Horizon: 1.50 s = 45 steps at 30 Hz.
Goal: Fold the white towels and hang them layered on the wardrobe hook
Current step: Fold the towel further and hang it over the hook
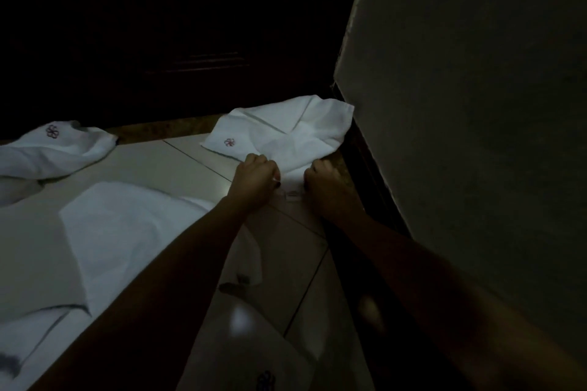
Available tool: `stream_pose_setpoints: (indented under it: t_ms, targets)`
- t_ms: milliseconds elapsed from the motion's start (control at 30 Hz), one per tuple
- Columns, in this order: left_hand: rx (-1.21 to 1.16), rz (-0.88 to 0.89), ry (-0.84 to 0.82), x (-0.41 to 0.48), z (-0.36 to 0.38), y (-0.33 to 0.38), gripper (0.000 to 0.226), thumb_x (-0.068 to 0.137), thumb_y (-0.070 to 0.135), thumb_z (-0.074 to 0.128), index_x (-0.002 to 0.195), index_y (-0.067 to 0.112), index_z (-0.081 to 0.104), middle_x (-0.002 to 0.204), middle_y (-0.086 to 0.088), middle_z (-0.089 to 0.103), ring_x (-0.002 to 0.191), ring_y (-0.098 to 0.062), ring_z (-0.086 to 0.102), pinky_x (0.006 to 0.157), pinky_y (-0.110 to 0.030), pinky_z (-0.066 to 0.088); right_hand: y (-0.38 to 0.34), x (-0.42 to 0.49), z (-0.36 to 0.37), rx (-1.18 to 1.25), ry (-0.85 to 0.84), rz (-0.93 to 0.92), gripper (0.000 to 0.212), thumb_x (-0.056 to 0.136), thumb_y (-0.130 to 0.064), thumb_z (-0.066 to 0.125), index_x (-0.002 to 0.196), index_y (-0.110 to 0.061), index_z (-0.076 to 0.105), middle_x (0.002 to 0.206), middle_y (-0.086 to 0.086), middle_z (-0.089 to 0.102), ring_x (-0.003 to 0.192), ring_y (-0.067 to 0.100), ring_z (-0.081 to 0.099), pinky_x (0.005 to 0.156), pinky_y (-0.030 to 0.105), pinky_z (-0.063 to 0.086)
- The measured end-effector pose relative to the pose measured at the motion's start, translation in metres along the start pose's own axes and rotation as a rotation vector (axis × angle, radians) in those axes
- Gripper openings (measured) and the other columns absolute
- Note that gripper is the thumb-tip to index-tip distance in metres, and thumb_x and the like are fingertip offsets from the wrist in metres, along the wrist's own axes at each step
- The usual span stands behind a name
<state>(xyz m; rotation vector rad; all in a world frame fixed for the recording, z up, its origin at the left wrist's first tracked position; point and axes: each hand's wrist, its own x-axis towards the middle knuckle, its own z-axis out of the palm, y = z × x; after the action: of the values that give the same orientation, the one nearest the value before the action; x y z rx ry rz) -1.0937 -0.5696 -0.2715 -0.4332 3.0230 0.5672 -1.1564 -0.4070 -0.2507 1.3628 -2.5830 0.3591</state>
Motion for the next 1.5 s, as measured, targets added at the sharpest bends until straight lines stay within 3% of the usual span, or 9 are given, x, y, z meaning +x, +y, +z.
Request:
stream_pose_setpoints:
  t_ms: [200,333,433,567,867,1000,1233,1367,1500]
  targets:
    - [-0.375,-0.063,0.083,0.003,-0.069,0.015,0.021,0.096,0.008,0.051,0.100,0.003,0.071,0.103,-0.016,0.067,0.098,-0.028,0.062,0.083,-0.032,0.047,-0.016,0.028,-0.007,0.485,-0.310,0.395,0.030,0.094,-0.017,0.061,0.121,-0.004,0.059,0.121,0.015,0.061,0.111,0.027,0.057,0.092,0.030,0.044]
    - [-0.756,-0.161,0.051,0.009,-0.136,0.027,0.024,0.098,0.006,0.050,0.114,0.006,0.067,0.110,-0.011,0.068,0.097,-0.017,0.062,0.082,-0.020,0.050,-0.037,0.054,-0.060,0.929,-0.200,0.479,0.047,0.095,-0.015,0.063,0.140,-0.010,0.050,0.125,-0.006,0.053,0.114,0.006,0.047,0.096,0.015,0.039]
    - [-0.949,-0.160,0.060,0.011,-0.197,0.040,0.023,0.096,0.000,0.053,0.115,-0.001,0.065,0.102,-0.011,0.066,0.085,-0.011,0.062,0.071,-0.010,0.051,-0.046,0.084,-0.118,1.132,-0.084,0.566,0.032,0.100,-0.012,0.055,0.130,0.000,0.058,0.109,0.002,0.064,0.095,0.002,0.060,0.086,0.016,0.049]
    - [-1.064,-0.191,0.007,0.005,-0.288,0.062,0.023,0.095,0.003,0.056,0.115,-0.002,0.066,0.108,-0.021,0.069,0.101,-0.030,0.067,0.093,-0.038,0.054,-0.052,0.126,-0.214,1.082,0.097,0.582,0.014,0.097,-0.008,0.059,0.097,0.004,0.066,0.082,0.005,0.065,0.066,-0.004,0.059,0.063,0.010,0.046]
    - [-0.983,-0.200,-0.024,-0.059,-0.499,0.127,0.017,0.085,0.009,0.072,0.102,0.008,0.068,0.069,0.008,0.063,0.069,-0.004,0.064,0.062,-0.017,0.052,-0.106,0.176,-0.439,1.097,0.049,0.568,0.011,0.095,-0.003,0.059,0.096,0.003,0.069,0.092,0.014,0.066,0.083,0.023,0.063,0.071,0.028,0.051]
    - [-0.846,-0.191,-0.057,-0.103,-0.611,0.153,0.018,0.081,0.015,0.077,0.091,0.018,0.063,0.077,0.005,0.059,0.068,-0.004,0.059,0.058,-0.014,0.048,-0.146,0.199,-0.557,1.075,-0.055,0.477,0.021,0.097,0.000,0.054,0.112,0.009,0.065,0.112,0.026,0.064,0.102,0.033,0.061,0.088,0.040,0.050]
    - [-0.559,-0.174,-0.016,-0.200,-0.823,0.187,0.021,0.079,0.021,0.077,0.085,0.030,0.059,0.086,0.006,0.064,0.079,-0.011,0.060,0.060,-0.020,0.045,-0.222,0.248,-0.788,1.184,-0.271,0.328,0.032,0.095,0.001,0.057,0.126,0.005,0.061,0.121,0.021,0.064,0.110,0.019,0.061,0.080,0.012,0.051]
    - [-0.592,-0.174,0.097,-0.273,-0.928,0.203,0.015,0.089,0.009,0.067,0.081,0.021,0.070,0.080,0.006,0.067,0.079,-0.009,0.062,0.076,-0.025,0.050,-0.262,0.232,-0.893,1.302,-0.511,0.224,0.025,0.094,-0.011,0.062,0.117,-0.003,0.068,0.100,0.006,0.070,0.092,0.013,0.069,0.076,0.022,0.053]
    - [-0.575,-0.131,0.203,-0.367,-0.985,0.224,0.007,0.091,0.000,0.061,0.087,-0.001,0.067,0.099,-0.018,0.067,0.091,0.009,0.055,0.106,-0.016,0.029,-0.311,0.194,-0.956,1.189,-0.449,0.116,0.010,0.089,-0.007,0.067,0.094,-0.011,0.074,0.079,-0.002,0.071,0.072,-0.001,0.064,0.065,0.012,0.047]
